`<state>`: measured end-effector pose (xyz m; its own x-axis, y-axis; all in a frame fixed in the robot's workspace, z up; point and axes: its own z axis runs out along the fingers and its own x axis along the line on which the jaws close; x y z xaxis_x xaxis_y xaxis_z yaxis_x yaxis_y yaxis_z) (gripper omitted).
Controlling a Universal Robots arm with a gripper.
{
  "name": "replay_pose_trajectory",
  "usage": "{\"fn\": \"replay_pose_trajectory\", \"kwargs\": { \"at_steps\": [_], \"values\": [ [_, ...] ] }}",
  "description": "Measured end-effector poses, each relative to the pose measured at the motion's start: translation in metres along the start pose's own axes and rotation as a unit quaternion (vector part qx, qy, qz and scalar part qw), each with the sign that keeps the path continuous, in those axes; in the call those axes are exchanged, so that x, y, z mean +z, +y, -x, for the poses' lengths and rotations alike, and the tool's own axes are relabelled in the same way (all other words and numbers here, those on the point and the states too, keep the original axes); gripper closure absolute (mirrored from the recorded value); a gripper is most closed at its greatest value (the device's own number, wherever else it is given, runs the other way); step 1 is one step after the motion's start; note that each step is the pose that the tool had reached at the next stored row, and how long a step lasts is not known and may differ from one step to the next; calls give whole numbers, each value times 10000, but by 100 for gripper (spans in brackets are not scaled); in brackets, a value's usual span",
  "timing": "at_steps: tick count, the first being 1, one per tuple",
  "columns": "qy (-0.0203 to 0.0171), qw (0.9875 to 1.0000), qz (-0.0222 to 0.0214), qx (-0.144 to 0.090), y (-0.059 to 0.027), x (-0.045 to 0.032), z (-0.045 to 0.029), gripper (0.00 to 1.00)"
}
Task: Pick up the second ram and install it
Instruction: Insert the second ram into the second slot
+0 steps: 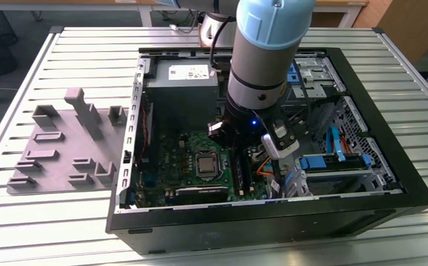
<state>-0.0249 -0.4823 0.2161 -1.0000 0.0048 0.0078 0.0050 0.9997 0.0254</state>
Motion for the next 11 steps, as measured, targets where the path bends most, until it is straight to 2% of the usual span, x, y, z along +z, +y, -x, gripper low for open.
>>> {"fn": "replay_pose_trajectory", "kwargs": {
  "at_steps": [11],
  "values": [
    [0, 10000, 19, 18, -2, 23, 2, 86]
  ]
}}
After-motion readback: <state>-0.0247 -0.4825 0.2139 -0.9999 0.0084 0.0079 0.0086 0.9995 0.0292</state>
